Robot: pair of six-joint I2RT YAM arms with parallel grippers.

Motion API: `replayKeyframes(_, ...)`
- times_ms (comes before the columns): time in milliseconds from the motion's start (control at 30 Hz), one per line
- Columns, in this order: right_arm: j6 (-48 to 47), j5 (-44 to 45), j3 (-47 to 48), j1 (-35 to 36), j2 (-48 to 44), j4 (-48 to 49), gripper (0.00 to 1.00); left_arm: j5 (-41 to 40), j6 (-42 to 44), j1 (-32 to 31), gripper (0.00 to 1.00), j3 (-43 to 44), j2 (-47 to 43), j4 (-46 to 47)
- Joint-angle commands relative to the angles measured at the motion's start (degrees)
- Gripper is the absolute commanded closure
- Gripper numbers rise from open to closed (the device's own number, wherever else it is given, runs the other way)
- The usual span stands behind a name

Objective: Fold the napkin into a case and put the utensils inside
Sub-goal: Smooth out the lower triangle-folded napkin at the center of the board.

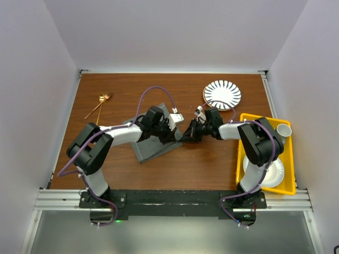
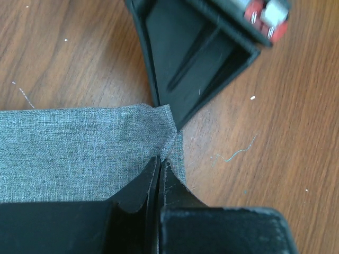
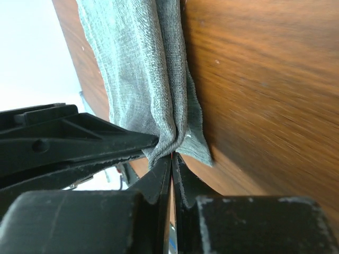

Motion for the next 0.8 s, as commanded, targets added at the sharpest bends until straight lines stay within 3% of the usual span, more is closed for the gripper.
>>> replayKeyframes(0, 4.0, -0.2, 1.6, 1.5, 1.9, 3.8, 1.00, 2.0, -1.7, 0.6, 1.00, 1.8, -1.0, 1.9)
replayKeyframes(300, 3.1, 3.1, 2.3, 1.7, 4.3, 0.3, 1.00, 2.7, -0.3, 0.8, 1.00, 2.4, -1.3, 0.8)
replayKeyframes(600, 1.0, 5.6, 4.4, 1.7, 6.2, -5.7, 1.00, 4.9, 7.1, 0.8, 1.00, 2.6, -3.4, -8.2)
replayKeyframes(767, 0.7, 5.4, 4.5, 1.7, 6.1, -6.0, 1.00, 3.1, 6.5, 0.8, 1.00, 1.3, -2.6, -8.0)
